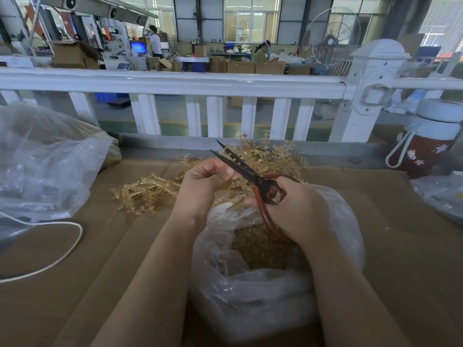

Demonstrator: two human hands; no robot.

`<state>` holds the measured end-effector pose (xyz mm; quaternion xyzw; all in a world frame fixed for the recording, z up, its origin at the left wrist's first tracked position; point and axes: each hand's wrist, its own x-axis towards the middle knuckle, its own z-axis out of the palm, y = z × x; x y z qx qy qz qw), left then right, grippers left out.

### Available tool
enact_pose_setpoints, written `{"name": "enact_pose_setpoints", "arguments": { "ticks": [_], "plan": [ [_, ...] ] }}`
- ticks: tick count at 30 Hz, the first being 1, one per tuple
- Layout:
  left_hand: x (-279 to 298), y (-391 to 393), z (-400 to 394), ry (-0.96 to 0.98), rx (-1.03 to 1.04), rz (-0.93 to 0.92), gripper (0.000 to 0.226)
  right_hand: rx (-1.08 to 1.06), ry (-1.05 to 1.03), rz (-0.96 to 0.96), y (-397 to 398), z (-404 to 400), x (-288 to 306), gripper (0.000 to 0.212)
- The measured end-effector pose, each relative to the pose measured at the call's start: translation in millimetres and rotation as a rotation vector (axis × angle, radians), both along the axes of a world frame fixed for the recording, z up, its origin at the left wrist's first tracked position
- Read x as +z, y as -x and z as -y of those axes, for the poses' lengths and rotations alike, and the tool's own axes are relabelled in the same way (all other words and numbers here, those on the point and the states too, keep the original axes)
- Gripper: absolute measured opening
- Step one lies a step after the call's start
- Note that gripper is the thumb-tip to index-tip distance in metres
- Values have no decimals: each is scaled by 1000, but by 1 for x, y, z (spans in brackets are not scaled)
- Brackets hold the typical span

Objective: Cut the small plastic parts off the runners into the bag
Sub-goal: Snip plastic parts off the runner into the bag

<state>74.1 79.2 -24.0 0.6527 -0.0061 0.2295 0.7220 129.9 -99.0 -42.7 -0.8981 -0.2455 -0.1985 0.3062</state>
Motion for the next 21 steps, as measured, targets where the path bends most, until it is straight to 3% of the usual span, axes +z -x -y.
{"name": "enact_pose_setpoints", "arguments": {
  "ticks": [6,21],
  "plan": [
    [1,0,1,-47,17,18,21,2,11,2,1,0,1,68],
    [2,2,4,-48,7,-1,14,42,-44,-52,0,1,2,79]
  ]
}}
